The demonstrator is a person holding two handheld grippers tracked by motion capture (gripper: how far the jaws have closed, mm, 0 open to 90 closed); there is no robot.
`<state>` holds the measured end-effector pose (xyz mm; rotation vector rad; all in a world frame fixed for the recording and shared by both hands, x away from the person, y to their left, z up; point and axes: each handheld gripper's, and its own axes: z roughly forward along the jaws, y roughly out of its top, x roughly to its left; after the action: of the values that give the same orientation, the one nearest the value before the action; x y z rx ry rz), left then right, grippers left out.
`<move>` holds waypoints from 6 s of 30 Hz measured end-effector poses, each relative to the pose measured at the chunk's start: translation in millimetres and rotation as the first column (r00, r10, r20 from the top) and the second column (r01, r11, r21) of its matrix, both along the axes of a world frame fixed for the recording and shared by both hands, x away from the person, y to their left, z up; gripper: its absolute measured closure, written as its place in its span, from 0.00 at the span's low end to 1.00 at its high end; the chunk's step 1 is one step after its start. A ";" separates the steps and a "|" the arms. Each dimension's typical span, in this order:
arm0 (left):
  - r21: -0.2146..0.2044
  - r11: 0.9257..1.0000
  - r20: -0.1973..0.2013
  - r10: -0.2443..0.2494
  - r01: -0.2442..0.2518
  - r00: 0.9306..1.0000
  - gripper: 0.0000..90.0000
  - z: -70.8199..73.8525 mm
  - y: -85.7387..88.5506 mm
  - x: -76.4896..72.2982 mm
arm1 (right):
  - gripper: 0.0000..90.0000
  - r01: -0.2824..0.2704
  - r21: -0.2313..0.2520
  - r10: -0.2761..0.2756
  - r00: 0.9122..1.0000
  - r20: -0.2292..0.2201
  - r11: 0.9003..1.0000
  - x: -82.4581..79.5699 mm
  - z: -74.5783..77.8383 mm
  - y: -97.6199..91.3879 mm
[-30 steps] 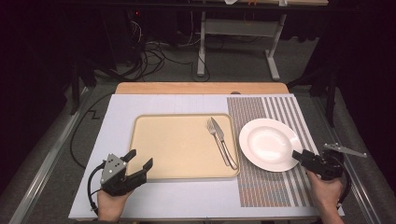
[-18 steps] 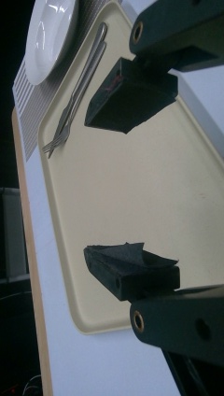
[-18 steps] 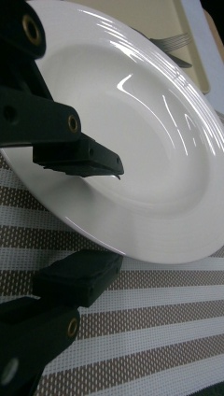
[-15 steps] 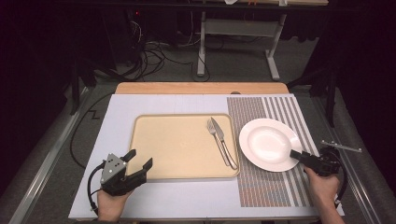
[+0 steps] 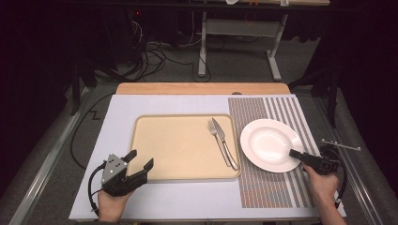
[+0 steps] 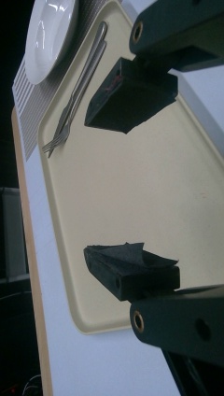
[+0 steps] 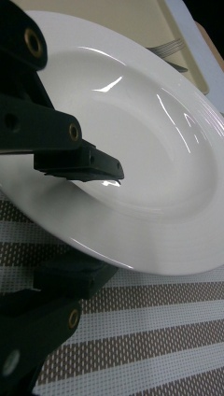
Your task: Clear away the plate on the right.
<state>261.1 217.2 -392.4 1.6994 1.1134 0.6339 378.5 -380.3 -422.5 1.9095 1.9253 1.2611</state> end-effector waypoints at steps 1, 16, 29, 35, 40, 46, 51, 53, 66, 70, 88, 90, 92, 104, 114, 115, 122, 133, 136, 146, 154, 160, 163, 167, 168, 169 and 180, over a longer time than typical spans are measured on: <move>0.000 1.000 0.000 0.000 0.000 1.000 0.37 0.0 0.0 0.1 | 0.63 -0.001 0.004 0.001 1.000 -0.003 1.000 0.8 -0.3 0.2; 0.002 1.000 0.003 0.000 0.000 1.000 0.37 0.1 -0.4 0.3 | 0.67 0.018 0.048 -0.016 0.999 -0.045 0.999 12.1 -4.1 0.6; 0.003 1.000 0.008 -0.003 0.003 1.000 0.37 0.3 -1.1 1.0 | 0.73 0.041 0.073 -0.035 0.997 -0.071 0.997 17.0 -4.8 -1.6; 0.002 1.000 0.006 -0.005 0.005 1.000 0.37 0.3 -1.4 1.6 | 0.75 0.044 0.098 -0.036 0.996 -0.088 0.994 19.0 -5.2 -3.4; 0.002 1.000 0.007 -0.005 0.005 1.000 0.37 0.3 -1.2 1.5 | 0.76 0.042 0.126 -0.030 0.995 -0.097 0.991 20.3 -6.3 -6.0; 0.001 1.000 0.007 -0.005 0.005 1.000 0.37 0.4 -1.3 1.7 | 0.78 0.035 0.159 -0.018 0.994 -0.108 0.987 20.6 -7.0 -8.6; 0.001 1.000 0.006 -0.006 0.006 1.000 0.37 0.3 -1.2 1.8 | 0.81 0.019 0.213 0.003 0.995 -0.103 0.977 20.3 -6.9 -11.3; 0.002 1.000 0.007 -0.006 0.006 1.000 0.37 0.3 -1.2 1.7 | 0.84 0.008 0.243 0.016 0.995 -0.096 0.970 19.7 -5.7 -11.1; -0.001 1.000 0.008 -0.009 0.009 1.000 0.37 0.5 -0.9 2.2 | 0.92 -0.055 0.251 0.064 0.998 -0.028 0.966 18.8 6.8 -4.9; -0.002 1.000 0.009 -0.012 0.012 1.000 0.37 0.6 -0.7 1.8 | 0.92 -0.073 0.215 0.078 0.997 -0.013 0.974 19.0 14.1 0.1; -0.009 1.000 0.013 -0.009 0.009 1.000 0.37 1.2 1.8 1.5 | 0.92 -0.166 0.206 0.170 0.985 -0.002 0.965 17.1 32.2 7.6; -0.009 1.000 0.014 -0.010 0.010 1.000 0.37 1.3 1.9 1.4 | 0.92 -0.178 0.202 0.182 0.983 -0.001 0.963 17.9 35.6 11.0; -0.008 1.000 0.015 -0.010 0.011 1.000 0.37 1.5 2.0 1.2 | 0.92 -0.185 0.205 0.190 0.982 -0.004 0.961 18.7 38.2 13.7; -0.013 1.000 0.017 -0.008 0.008 1.000 0.37 2.1 3.9 1.1 | 0.92 -0.268 0.220 0.273 0.962 0.009 0.938 26.5 53.4 45.9; -0.015 1.000 0.015 -0.006 0.006 1.000 0.37 2.0 4.8 1.2 | 0.92 -0.324 0.236 0.333 0.943 0.003 0.916 37.7 57.4 81.0; -0.015 1.000 0.015 -0.005 0.005 1.000 0.37 2.0 4.9 1.1 | 0.92 -0.329 0.233 0.339 0.941 0.000 0.915 39.0 57.0 84.7; -0.015 1.000 0.016 -0.005 0.005 1.000 0.37 1.9 5.1 0.8 | 0.92 -0.354 0.236 0.367 0.930 -0.011 0.905 46.7 53.7 107.9; -0.019 1.000 0.018 -0.003 0.004 1.000 0.37 1.9 6.3 0.6 | 0.92 -0.372 0.250 0.392 0.919 -0.034 0.894 59.2 49.1 142.5; -0.020 1.000 0.018 0.000 0.000 1.000 0.37 1.7 6.8 0.8 | 0.92 -0.373 0.263 0.396 0.917 -0.038 0.890 62.2 46.0 152.4; -0.012 1.000 0.045 0.000 0.001 0.999 0.37 1.7 10.5 3.1 | 0.92 -0.370 0.275 0.401 0.914 -0.064 0.887 73.5 39.1 187.4; -0.034 0.999 0.019 0.007 -0.006 1.000 0.37 1.7 10.1 1.3 | 0.92 -0.346 0.270 0.374 0.925 -0.060 0.899 78.8 32.7 211.6; -0.035 0.999 0.018 0.006 -0.006 1.000 0.37 1.7 10.1 1.3 | 0.92 -0.348 0.251 0.375 0.924 -0.069 0.903 80.6 26.2 224.5; -0.034 0.999 0.019 0.005 -0.005 1.000 0.37 1.7 9.9 1.1 | 0.91 -0.347 0.252 0.378 0.922 -0.084 0.903 82.6 22.1 229.0; -0.034 0.999 0.019 0.005 -0.005 1.000 0.37 1.6 9.8 1.2 | 0.91 -0.336 0.255 0.369 0.925 -0.095 0.907 83.7 18.6 235.0; -0.033 0.999 0.019 0.005 -0.005 1.000 0.37 1.6 9.8 1.1 | 0.91 -0.334 0.261 0.368 0.925 -0.093 0.906 84.0 17.2 236.3; -0.035 0.999 0.019 0.005 -0.005 1.000 0.37 1.6 9.7 1.1 | 0.91 -0.331 0.267 0.366 0.925 -0.097 0.905 84.0 16.3 237.9; -0.033 0.999 0.019 0.007 -0.006 1.000 0.37 1.6 9.4 0.9 | 0.91 -0.323 0.241 0.355 0.929 -0.104 0.915 84.1 10.3 248.4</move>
<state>262.1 226.6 -390.8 1.6593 1.1107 0.6316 462.5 -131.9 -412.2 1.8649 2.3653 1.5225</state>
